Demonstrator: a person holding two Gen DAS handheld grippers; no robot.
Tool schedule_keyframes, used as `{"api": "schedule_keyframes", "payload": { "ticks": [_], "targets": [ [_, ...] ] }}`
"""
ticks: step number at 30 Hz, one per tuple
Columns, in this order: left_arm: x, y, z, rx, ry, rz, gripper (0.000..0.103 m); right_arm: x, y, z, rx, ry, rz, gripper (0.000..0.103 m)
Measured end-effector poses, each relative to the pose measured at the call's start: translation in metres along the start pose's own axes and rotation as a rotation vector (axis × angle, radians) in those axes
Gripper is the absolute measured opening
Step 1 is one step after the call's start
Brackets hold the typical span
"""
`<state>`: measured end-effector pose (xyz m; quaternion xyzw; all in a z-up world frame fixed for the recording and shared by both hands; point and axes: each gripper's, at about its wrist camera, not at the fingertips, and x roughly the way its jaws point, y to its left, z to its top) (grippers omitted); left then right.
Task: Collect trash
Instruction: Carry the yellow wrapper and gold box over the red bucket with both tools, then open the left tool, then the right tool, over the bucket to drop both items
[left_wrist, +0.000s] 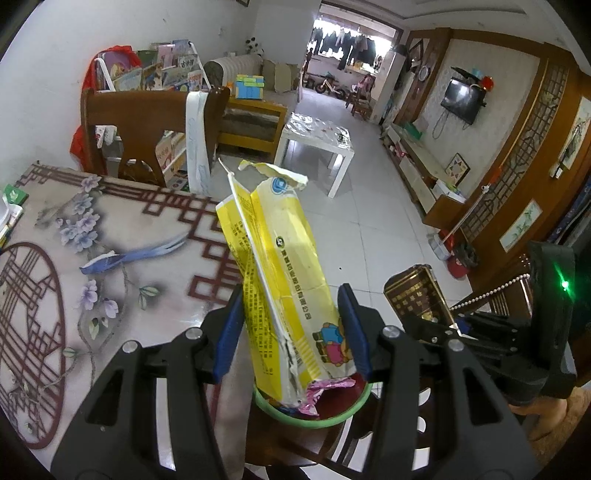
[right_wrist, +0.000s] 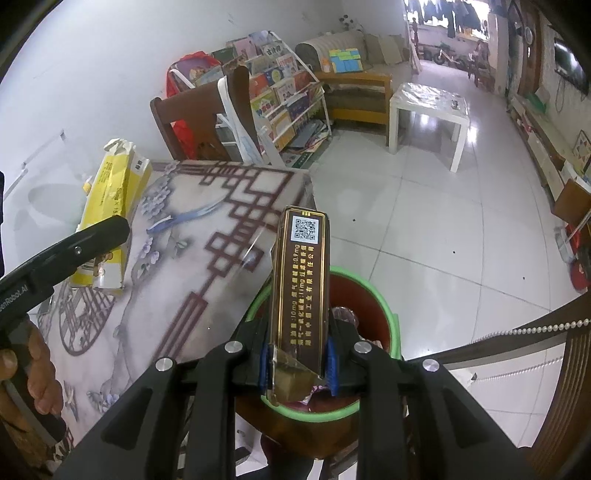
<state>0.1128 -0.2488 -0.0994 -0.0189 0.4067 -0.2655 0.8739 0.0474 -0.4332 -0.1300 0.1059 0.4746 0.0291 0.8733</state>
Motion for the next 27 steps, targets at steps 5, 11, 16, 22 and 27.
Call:
{"api": "schedule_keyframes", "payload": {
  "ticks": [5, 11, 16, 22, 27],
  "targets": [
    [0.009, -0.002, 0.001, 0.0, 0.016, -0.019, 0.048, 0.005, -0.006, 0.0, 0.013, 0.019, -0.015, 0.022],
    [0.025, -0.009, -0.004, 0.019, 0.059, -0.046, 0.049, 0.01, -0.017, -0.002, 0.048, 0.034, -0.039, 0.022],
    [0.039, -0.015, -0.007, 0.032, 0.1, -0.071, 0.05, 0.012, -0.022, -0.001, 0.061, 0.042, -0.053, 0.022],
    [0.044, -0.019, -0.006, 0.044, 0.088, -0.077, 0.069, 0.016, -0.027, -0.001, 0.078, 0.056, -0.069, 0.023],
    [0.042, -0.016, -0.003, 0.037, 0.067, -0.07, 0.08, 0.025, -0.03, -0.004, 0.086, 0.089, -0.079, 0.023]
  ]
}}
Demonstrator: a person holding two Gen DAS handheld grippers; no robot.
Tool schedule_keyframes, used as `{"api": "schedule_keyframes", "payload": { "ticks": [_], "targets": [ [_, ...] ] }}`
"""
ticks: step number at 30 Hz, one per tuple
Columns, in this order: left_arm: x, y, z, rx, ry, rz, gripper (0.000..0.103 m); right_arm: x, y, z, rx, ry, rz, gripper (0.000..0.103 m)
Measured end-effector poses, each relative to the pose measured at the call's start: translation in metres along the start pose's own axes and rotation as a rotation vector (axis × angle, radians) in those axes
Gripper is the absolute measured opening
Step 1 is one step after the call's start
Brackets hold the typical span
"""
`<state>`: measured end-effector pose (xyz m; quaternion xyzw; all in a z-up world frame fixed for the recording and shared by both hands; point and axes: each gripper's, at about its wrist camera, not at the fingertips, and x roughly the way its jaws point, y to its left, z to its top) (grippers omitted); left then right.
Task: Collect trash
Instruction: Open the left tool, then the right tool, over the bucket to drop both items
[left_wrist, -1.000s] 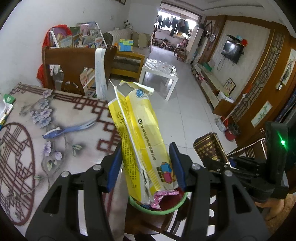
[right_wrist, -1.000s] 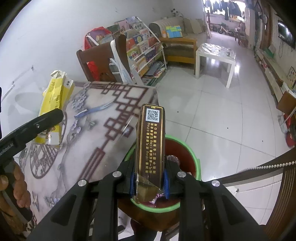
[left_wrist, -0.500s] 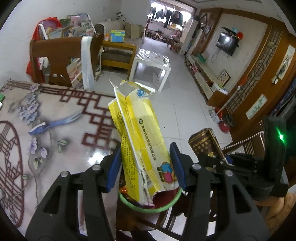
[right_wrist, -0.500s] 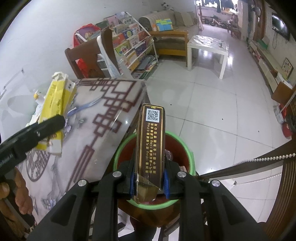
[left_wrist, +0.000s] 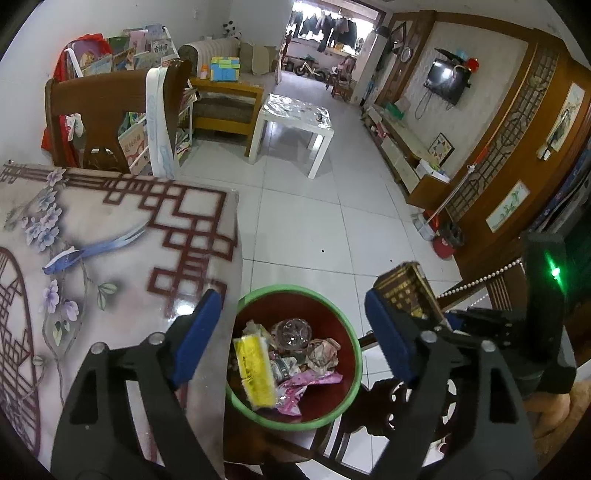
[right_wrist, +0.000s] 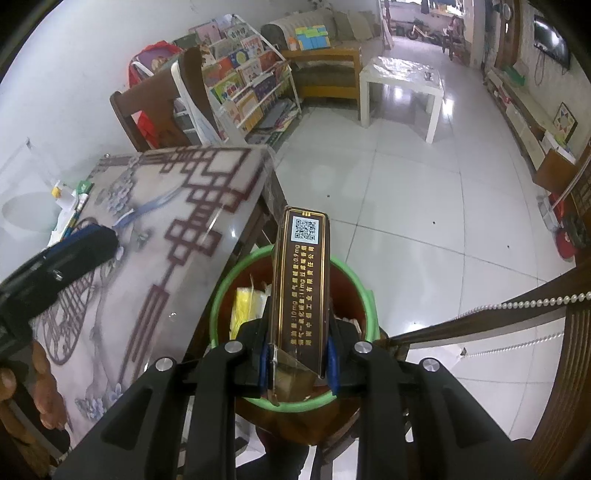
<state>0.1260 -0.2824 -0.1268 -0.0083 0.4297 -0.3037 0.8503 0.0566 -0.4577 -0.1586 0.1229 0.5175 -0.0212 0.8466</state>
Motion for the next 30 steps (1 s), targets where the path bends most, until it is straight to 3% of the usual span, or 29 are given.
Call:
{"api": "schedule_keyframes", "payload": {
  "ticks": [22, 23, 24, 26, 30],
  "targets": [
    [-0.031, 0.035, 0.001, -0.049, -0.087, 0.081, 0.088, 0.05, 0.022, -0.003, -0.078, 0.13, -0.018, 0.025],
    [-0.033, 0.037, 0.001, -0.052, -0.091, 0.084, 0.088, 0.052, 0.024, -0.003, -0.082, 0.133, -0.025, 0.029],
    [-0.036, 0.039, 0.0, -0.056, -0.097, 0.087, 0.088, 0.054, 0.024, -0.003, -0.085, 0.131, -0.031, 0.044],
    [-0.042, 0.043, -0.002, -0.062, -0.108, 0.095, 0.089, 0.055, 0.025, -0.004, -0.086, 0.116, -0.047, 0.056],
    [-0.056, 0.05, -0.006, -0.07, -0.128, 0.11, 0.089, 0.054, 0.028, -0.002, -0.091, 0.103, -0.069, 0.057]
  ]
}}
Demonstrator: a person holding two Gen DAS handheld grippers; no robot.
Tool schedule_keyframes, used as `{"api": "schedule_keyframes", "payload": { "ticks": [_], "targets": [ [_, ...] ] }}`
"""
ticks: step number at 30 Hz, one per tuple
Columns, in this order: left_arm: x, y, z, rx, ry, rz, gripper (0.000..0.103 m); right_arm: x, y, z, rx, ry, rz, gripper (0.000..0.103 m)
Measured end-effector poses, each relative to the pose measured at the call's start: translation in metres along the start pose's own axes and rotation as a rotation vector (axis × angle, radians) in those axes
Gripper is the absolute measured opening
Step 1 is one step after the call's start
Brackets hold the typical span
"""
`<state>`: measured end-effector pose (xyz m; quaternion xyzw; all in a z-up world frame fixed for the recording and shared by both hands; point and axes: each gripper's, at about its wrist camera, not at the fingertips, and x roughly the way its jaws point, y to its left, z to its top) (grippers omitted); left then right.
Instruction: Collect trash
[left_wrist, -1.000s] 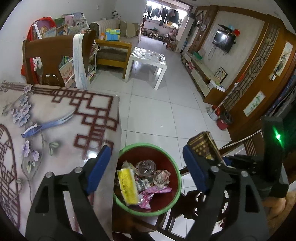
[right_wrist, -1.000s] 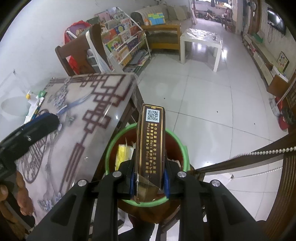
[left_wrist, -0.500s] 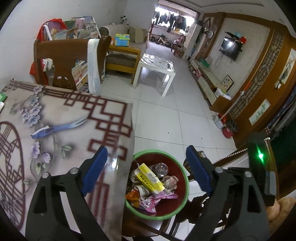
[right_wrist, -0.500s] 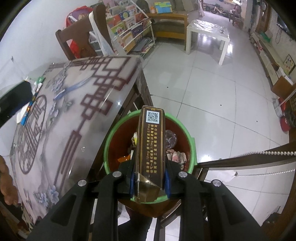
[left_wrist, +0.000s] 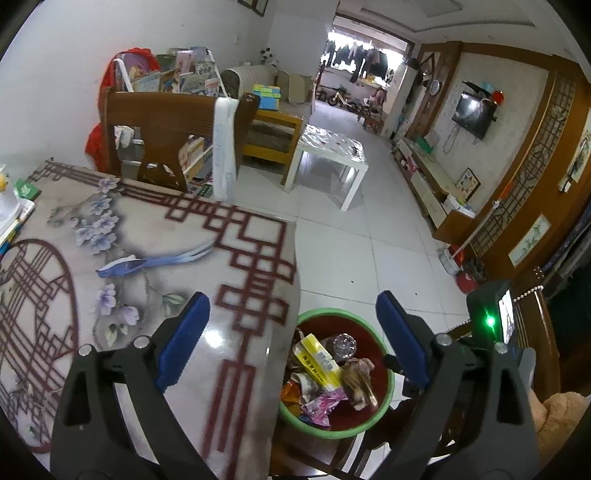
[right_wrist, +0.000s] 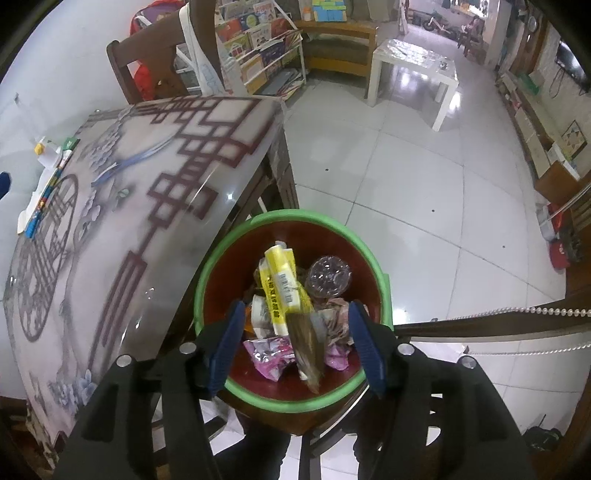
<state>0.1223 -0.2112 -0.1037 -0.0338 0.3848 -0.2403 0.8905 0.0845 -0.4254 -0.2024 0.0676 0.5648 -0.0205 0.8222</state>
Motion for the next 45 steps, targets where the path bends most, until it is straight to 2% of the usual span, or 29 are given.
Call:
{"api": "schedule_keyframes", "payload": {
  "ticks": [5, 11, 14, 16, 18, 20, 25, 28, 31, 34, 37, 40, 45],
  "targets": [
    [-0.026, 0.01, 0.001, -0.006, -0.051, 0.026, 0.092, -0.018, 0.012, 0.006, 0.001, -0.059, 0.005, 0.057],
    [-0.075, 0.026, 0.006, -0.004, -0.169, 0.091, 0.098, -0.063, 0.043, 0.015, -0.007, -0.223, 0.038, 0.065],
    [-0.096, 0.035, 0.008, -0.017, -0.215, 0.12, 0.098, -0.087, 0.061, 0.016, 0.004, -0.317, 0.061, 0.071],
    [-0.114, 0.043, 0.01, -0.026, -0.255, 0.158, 0.098, -0.11, 0.075, 0.012, 0.001, -0.416, 0.065, 0.076],
    [-0.126, 0.05, 0.013, -0.038, -0.281, 0.171, 0.098, -0.131, 0.086, 0.007, 0.0, -0.52, 0.03, 0.097],
    [-0.141, 0.057, 0.014, -0.06, -0.317, 0.18, 0.098, -0.154, 0.096, -0.002, 0.003, -0.652, 0.012, 0.096],
    [-0.171, 0.062, 0.016, -0.089, -0.402, 0.186, 0.098, -0.185, 0.108, -0.01, 0.001, -0.772, 0.007, 0.096],
    [-0.186, 0.057, 0.016, -0.073, -0.45, 0.202, 0.098, -0.198, 0.111, -0.014, 0.01, -0.819, -0.013, 0.096],
    [-0.195, 0.053, 0.015, -0.066, -0.489, 0.204, 0.098, -0.205, 0.109, -0.017, 0.049, -0.83, -0.01, 0.096],
    [-0.2, 0.053, 0.017, -0.09, -0.499, 0.203, 0.098, -0.209, 0.107, -0.021, 0.057, -0.845, -0.058, 0.096],
    [-0.204, 0.054, 0.017, -0.109, -0.508, 0.196, 0.098, -0.211, 0.103, -0.023, 0.056, -0.846, -0.056, 0.096],
    [-0.205, 0.052, 0.016, -0.111, -0.518, 0.223, 0.098, -0.214, 0.101, -0.026, 0.064, -0.855, -0.064, 0.096],
    [-0.207, 0.042, 0.015, -0.082, -0.528, 0.247, 0.098, -0.212, 0.105, -0.029, 0.052, -0.839, -0.064, 0.096]
  ]
}}
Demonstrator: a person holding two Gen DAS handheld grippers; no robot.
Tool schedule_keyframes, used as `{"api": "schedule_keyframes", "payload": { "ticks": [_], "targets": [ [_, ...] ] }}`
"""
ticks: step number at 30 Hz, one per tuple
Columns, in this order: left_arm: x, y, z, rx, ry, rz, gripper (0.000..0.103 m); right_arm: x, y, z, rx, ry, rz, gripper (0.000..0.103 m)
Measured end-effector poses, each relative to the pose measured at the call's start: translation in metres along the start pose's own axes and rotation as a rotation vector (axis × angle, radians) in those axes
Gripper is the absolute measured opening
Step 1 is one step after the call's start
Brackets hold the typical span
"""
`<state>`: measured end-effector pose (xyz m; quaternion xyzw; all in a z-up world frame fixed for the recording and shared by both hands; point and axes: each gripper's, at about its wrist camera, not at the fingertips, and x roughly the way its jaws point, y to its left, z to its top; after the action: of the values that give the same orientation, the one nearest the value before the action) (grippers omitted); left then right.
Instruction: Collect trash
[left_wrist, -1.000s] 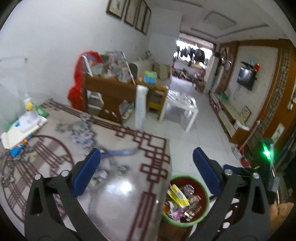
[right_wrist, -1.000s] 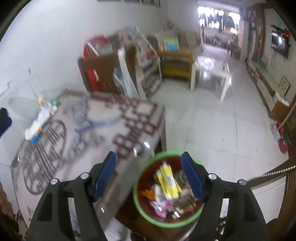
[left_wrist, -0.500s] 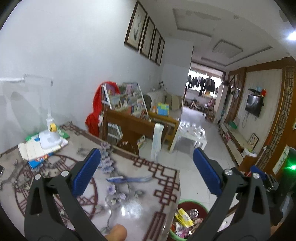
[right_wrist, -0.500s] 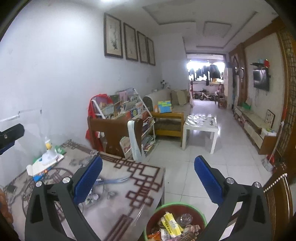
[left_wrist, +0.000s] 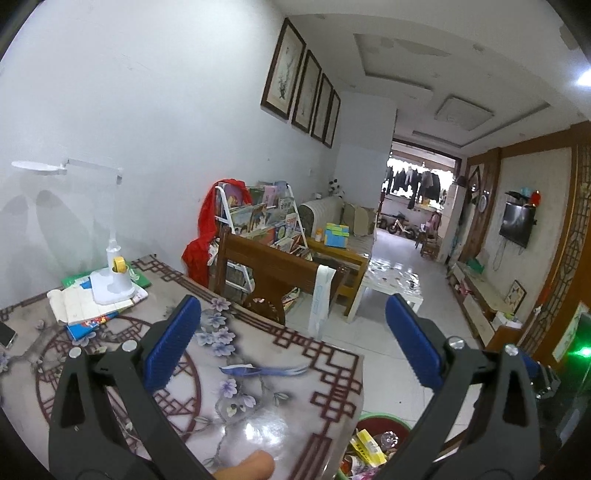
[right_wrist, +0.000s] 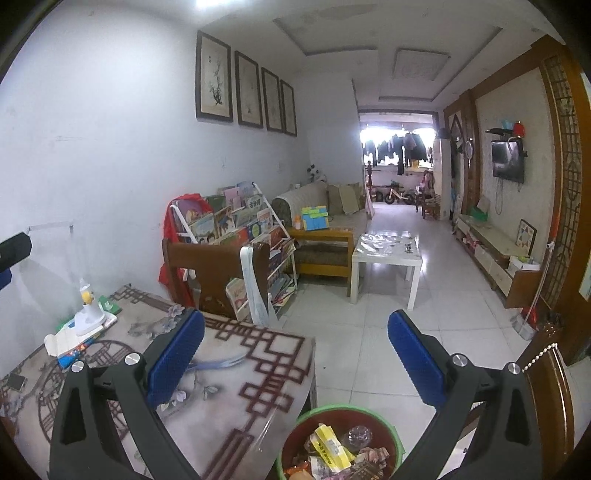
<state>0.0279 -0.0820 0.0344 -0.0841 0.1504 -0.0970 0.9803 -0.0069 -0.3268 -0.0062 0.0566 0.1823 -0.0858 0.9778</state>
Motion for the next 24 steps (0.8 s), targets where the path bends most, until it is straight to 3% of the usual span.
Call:
{"api": "schedule_keyframes", "payload": {
  "ticks": [4, 24],
  "targets": [
    [0.002, -0.004, -0.002, 0.03, 0.015, -0.027, 0.098, 0.0, 0.003, -0.002, -0.01, 0.011, 0.005, 0.096],
    [0.012, 0.002, -0.014, 0.033, 0.064, 0.015, 0.098, 0.01, 0.006, -0.008, -0.035, 0.055, -0.029, 0.096]
  ]
}}
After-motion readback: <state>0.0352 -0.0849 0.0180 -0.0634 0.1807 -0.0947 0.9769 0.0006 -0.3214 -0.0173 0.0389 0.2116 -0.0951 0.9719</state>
